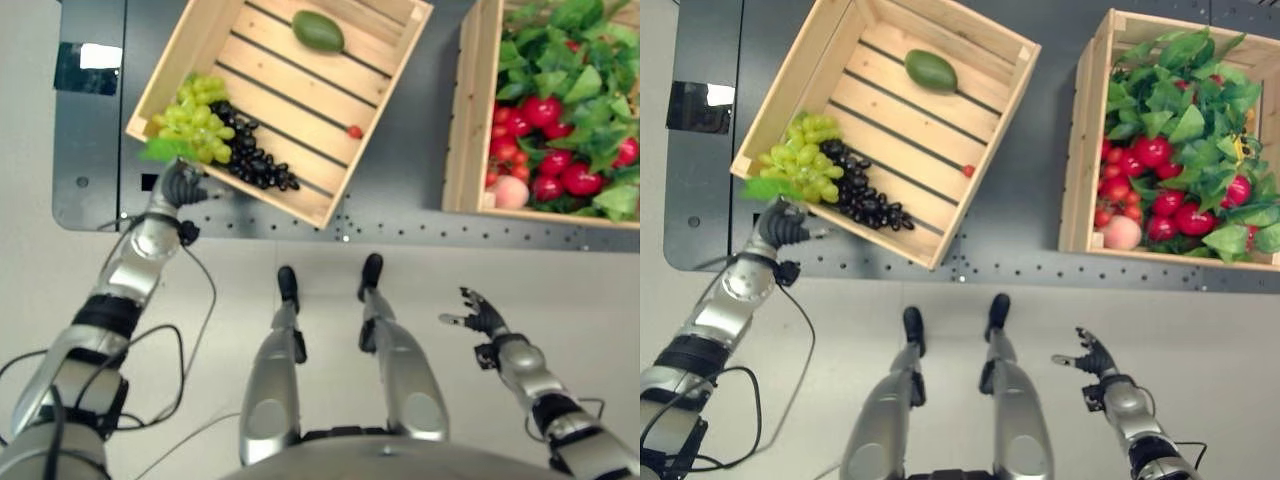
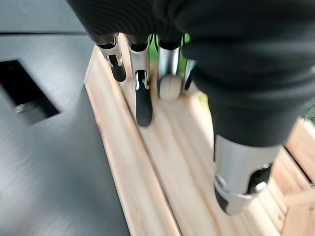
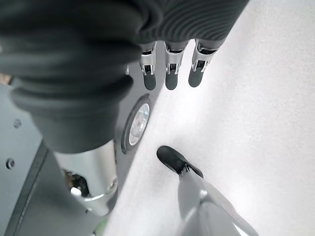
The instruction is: Pick up the fruits from the basket on one side to the basket on the other side
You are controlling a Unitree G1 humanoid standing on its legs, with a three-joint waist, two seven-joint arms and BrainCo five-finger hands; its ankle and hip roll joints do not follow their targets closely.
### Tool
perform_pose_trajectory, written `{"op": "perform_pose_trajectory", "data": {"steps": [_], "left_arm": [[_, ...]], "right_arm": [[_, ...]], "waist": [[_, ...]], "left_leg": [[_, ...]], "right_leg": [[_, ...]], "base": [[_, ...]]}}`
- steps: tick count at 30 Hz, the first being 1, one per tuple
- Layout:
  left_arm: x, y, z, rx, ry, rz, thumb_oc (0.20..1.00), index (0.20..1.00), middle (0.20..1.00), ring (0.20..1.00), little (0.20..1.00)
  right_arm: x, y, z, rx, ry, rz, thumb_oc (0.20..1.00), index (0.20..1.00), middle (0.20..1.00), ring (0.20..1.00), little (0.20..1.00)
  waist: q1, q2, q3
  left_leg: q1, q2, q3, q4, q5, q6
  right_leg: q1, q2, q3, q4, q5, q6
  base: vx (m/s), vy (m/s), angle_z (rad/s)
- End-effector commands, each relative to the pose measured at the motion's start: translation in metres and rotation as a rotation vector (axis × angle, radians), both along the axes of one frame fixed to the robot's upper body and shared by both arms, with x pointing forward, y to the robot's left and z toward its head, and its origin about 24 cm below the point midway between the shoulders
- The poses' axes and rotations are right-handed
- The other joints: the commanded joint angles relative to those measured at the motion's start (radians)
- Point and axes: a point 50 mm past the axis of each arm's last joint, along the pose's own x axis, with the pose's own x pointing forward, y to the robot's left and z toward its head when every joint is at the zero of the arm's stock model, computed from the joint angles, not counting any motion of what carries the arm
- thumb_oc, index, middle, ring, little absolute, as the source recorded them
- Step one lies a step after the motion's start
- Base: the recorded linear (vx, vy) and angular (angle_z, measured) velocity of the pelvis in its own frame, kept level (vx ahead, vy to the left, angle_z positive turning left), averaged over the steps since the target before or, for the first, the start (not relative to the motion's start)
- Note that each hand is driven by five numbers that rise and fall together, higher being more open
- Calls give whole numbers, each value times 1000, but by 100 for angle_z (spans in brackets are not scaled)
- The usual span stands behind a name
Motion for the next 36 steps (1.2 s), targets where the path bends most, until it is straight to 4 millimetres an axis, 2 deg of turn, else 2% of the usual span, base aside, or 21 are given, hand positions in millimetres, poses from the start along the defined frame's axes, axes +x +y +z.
{"op": "perform_pose_trajectory", "data": {"steps": [1,2,9,24,29,36], "left_arm": [[8,-29,89,59,-319,-145,1000,1000,1000,1000,1000],[4,-32,100,75,-348,-171,1000,1000,1000,1000,1000],[-12,-29,112,170,-358,-218,1000,1000,1000,1000,1000],[-60,-15,122,254,-404,-263,1000,1000,1000,1000,1000],[-62,-17,124,269,-415,-271,1000,1000,1000,1000,1000],[-49,-37,139,348,-445,-306,1000,1000,1000,1000,1000]], "right_arm": [[-5,-7,0,-14,14,31,1000,1000,1000,1000,1000],[-7,-5,-2,-3,24,36,1000,1000,1000,1000,1000],[-14,-3,-7,18,51,41,1000,1000,1000,1000,1000],[-26,-6,-14,28,92,33,1000,1000,1000,1000,1000],[-27,-6,-15,25,101,37,1000,1000,1000,1000,1000],[-20,-2,-11,18,88,72,1000,1000,1000,1000,1000]], "waist": [[-39,-6,-44],[-38,-7,-43],[-29,-6,-37],[-2,12,-17],[-3,15,-17],[-10,13,-10]], "left_leg": [[-74,-3,-22,114,-48,-5],[-74,-3,-20,118,-51,-6],[-66,-4,-16,114,-52,-7],[-44,-7,-28,97,-47,-7],[-39,-7,-33,93,-47,-7],[-34,-10,-31,83,-46,-6]], "right_leg": [[-55,-58,14,202,-144,114],[-54,-59,17,200,-143,113],[-48,-59,22,195,-143,112],[-30,-62,12,201,-152,111],[-26,-62,10,204,-156,111],[-27,-65,9,207,-154,117]], "base": [[0,0,0],[0,0,0],[0,0,0],[-2,0,-1],[13,-2,3],[9,1,1]]}}
